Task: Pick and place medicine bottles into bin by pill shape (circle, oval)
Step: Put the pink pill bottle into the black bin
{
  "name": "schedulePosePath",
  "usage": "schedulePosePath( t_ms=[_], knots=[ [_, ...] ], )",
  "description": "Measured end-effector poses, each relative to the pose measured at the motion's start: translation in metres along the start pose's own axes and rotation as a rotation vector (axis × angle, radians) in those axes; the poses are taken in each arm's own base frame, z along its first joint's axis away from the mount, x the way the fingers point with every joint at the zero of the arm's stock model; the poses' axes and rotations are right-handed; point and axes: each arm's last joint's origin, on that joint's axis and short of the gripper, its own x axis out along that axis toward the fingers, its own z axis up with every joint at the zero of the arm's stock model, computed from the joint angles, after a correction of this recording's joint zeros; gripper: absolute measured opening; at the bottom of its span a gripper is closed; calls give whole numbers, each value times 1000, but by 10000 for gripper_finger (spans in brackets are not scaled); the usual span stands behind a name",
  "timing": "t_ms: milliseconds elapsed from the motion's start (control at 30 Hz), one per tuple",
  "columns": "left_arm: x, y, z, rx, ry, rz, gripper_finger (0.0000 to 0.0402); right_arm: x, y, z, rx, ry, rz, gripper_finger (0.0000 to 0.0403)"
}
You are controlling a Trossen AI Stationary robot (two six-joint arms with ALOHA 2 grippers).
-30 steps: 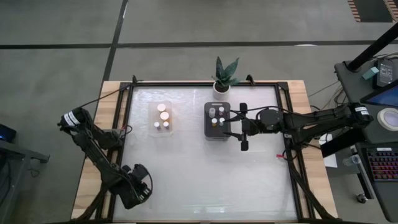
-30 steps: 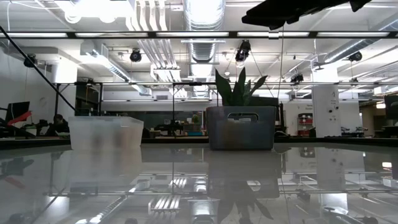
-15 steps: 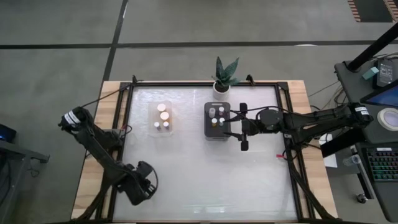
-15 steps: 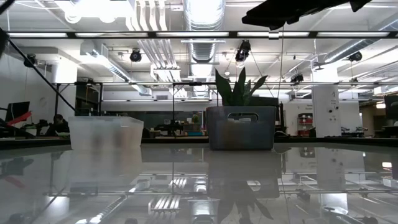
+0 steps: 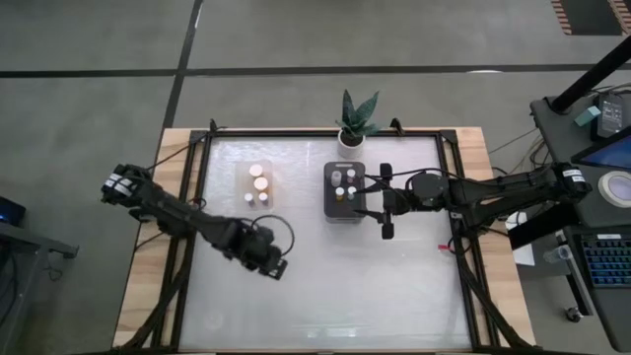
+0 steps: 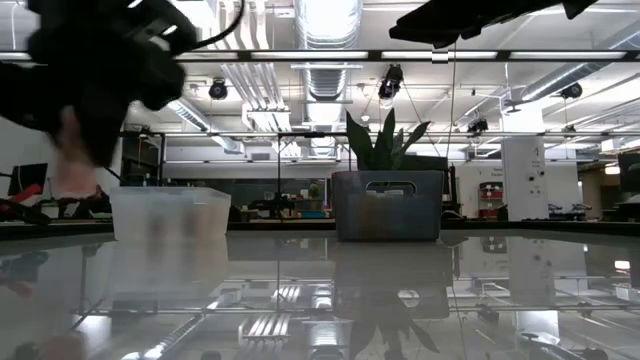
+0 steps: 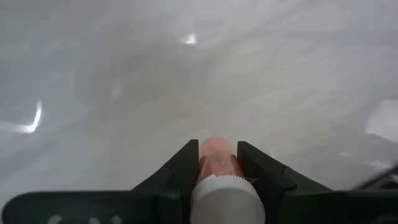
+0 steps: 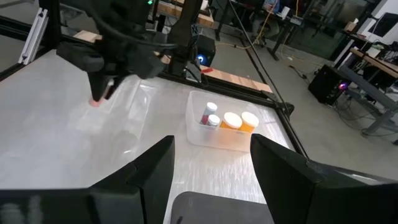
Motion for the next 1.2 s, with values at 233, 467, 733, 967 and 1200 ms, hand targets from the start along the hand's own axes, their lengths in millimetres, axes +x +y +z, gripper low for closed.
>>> schedulePosePath(
  t_ms=[233,467,733,967,1200],
  knots=[
    [-10,-7,41,113,-120,-27,83,0,0,-1,-8,6,2,203],
    [7,-5,65,183,-146,63,83,0,0,-1,-8,6,2,203],
    [23,-22,71,267,-136,109,83,0,0,-1,-8,6,1,203],
    [35,-45,70,305,-139,101,83,0,0,-1,-8,13,3,203],
    [42,-63,74,385,-142,102,83,0,0,-2,-9,18,4,203]
  ],
)
